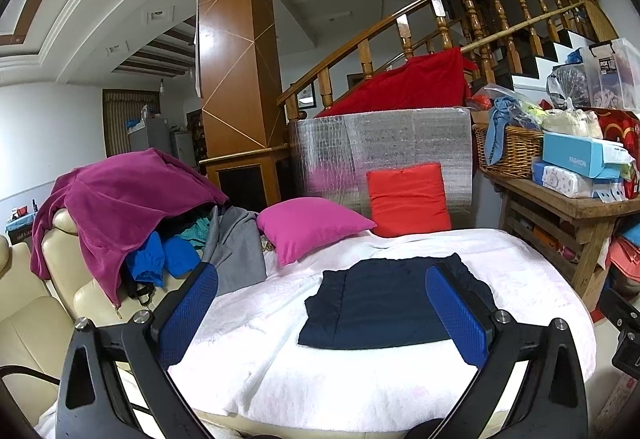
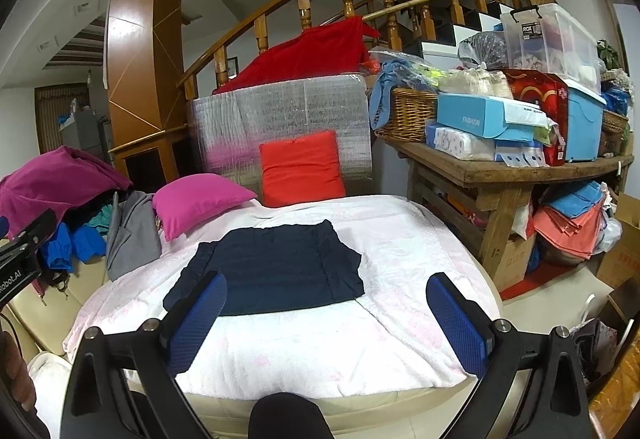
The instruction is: Fold large clothes
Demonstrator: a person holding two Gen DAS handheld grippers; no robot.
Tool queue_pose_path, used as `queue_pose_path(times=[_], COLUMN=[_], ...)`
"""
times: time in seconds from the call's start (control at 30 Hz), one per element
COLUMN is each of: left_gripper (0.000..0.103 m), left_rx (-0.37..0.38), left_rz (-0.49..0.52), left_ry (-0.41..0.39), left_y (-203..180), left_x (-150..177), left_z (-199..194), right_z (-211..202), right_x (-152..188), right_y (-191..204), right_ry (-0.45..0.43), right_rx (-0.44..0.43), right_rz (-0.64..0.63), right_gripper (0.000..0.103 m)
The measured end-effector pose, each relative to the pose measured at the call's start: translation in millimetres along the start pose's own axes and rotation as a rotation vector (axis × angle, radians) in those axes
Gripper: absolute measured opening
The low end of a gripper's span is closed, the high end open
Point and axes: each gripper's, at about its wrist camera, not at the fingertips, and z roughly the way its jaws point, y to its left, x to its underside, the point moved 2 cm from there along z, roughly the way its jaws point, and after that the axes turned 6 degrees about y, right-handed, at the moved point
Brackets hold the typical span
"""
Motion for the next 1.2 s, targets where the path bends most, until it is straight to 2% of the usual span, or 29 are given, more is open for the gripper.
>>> queue_pose_path(times=[1.2], left_gripper=[0.103], left_rx=[-0.001], left_rz=[-0.022], left_ry=[0.022], left_y=[6], left_x=[8], left_z=[7], right_z=[7], right_x=[3], right_y=[11], right_ry=[0.016], right_rx=[-0.010], right_rz=[-0.026], right_gripper=[0.101])
